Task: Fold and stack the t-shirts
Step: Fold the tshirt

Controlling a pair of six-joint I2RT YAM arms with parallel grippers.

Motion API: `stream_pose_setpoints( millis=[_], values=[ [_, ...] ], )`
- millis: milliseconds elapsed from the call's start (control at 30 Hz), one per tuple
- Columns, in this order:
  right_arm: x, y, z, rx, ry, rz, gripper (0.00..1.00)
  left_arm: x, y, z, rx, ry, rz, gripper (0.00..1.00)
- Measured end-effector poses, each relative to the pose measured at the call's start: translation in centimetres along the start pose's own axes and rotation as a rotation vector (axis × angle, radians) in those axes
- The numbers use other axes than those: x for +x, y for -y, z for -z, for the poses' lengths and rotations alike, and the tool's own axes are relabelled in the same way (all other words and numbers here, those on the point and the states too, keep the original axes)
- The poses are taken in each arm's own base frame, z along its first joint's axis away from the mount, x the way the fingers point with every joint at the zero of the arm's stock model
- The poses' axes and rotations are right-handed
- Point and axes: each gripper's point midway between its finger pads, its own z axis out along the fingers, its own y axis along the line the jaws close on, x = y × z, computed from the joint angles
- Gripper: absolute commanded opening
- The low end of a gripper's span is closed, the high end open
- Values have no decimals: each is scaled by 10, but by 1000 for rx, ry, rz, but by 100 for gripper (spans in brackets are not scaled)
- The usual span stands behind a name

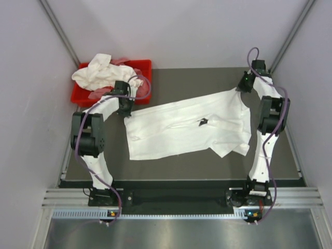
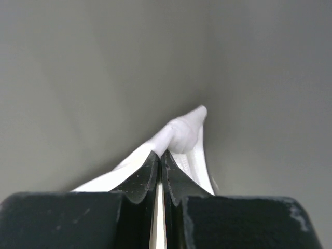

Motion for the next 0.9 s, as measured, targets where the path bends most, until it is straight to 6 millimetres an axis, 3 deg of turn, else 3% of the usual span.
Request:
stream_pose_setpoints(
  millis=[67, 100, 133, 167, 200, 233, 333, 433, 500, 567, 667, 733, 800, 900],
  values=[
    [-12, -7, -2, -24, 32, -3, 2, -6, 0, -3, -3, 6, -4, 0],
    [-18, -10, -4, -38, 47, -4, 8, -6, 1, -6, -3, 4, -6, 0],
    [-21, -13, -6, -51, 54, -6, 32, -5, 1, -10, -3, -4, -6, 3],
    [-25, -16, -8, -66, 64, -11, 45, -3, 0, -12, -4, -12, -7, 9],
    [-29, -18, -10, -71, 76, -11, 54, 0, 0, -14, -9, -24, -9, 26],
    [-33, -17, -12, -72, 86, -7, 67, 3, -2, -16, -15, -37, -12, 33],
    [-41, -11, -10, -52, 108, -4, 78, 4, -8, -14, -39, -50, -16, 45],
    [-50, 1, 0, 0, 135, -4, 80, -2, -11, -10, -46, -40, -22, 46],
    [-45, 18, 17, 61, 134, -19, 78, -2, -12, -3, -40, -37, -32, 46],
    [-33, 40, 49, 139, 120, -43, 73, -2, -11, 9, -35, -27, -51, 45],
    [-16, 69, 116, 244, 149, -96, 72, -2, -3, 39, -2, 15, -94, 43],
    [3, 84, 159, 287, 171, -144, 71, 1, 7, 61, 28, 38, -138, 42],
    [29, 94, 188, 302, 182, -203, 70, 7, 21, 79, 58, 47, -199, 42],
    [92, 113, 196, 336, 97, -292, 66, 29, 51, 95, 113, 23, -318, 43]
  ],
)
